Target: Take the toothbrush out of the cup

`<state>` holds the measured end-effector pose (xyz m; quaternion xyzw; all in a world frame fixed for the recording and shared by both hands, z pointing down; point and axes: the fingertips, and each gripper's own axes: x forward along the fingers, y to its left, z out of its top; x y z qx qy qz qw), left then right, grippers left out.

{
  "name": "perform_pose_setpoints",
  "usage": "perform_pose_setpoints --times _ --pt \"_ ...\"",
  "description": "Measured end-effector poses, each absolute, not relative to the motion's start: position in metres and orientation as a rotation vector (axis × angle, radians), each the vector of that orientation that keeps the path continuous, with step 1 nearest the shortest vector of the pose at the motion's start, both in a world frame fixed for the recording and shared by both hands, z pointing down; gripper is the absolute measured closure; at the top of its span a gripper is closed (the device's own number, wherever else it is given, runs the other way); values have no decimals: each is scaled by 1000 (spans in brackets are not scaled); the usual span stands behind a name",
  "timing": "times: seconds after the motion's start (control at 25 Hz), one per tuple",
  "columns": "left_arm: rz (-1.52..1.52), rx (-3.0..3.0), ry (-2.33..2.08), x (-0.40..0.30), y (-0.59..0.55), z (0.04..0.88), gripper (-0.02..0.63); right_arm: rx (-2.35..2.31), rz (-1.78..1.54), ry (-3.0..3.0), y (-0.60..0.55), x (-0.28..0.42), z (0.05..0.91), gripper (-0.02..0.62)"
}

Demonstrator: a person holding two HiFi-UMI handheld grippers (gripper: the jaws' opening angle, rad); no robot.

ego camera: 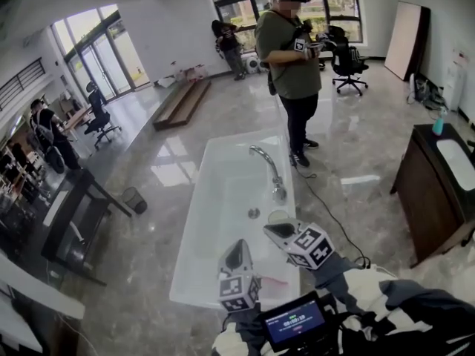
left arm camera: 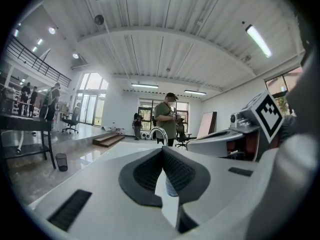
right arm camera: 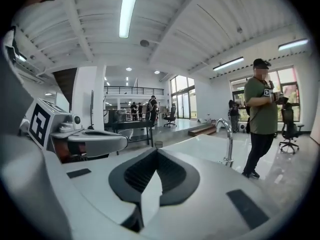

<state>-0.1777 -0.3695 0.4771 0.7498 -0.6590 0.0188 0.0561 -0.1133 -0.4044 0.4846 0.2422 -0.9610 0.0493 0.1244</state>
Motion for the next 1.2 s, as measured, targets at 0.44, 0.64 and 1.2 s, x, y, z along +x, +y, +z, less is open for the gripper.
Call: perform_pose_setpoints --times 0.44,0.64,1.2 --pt "69 2326 -1949 -155 -363 472 601 827 100 -2742 -399 -88 486 595" --pt "71 2337 -1937 -148 -360 473 601 810 101 -2745 -394 -86 485 596" --pt "91 2287 -1980 -161 -350 482 601 751 73 -2759 -388 -95 486 595"
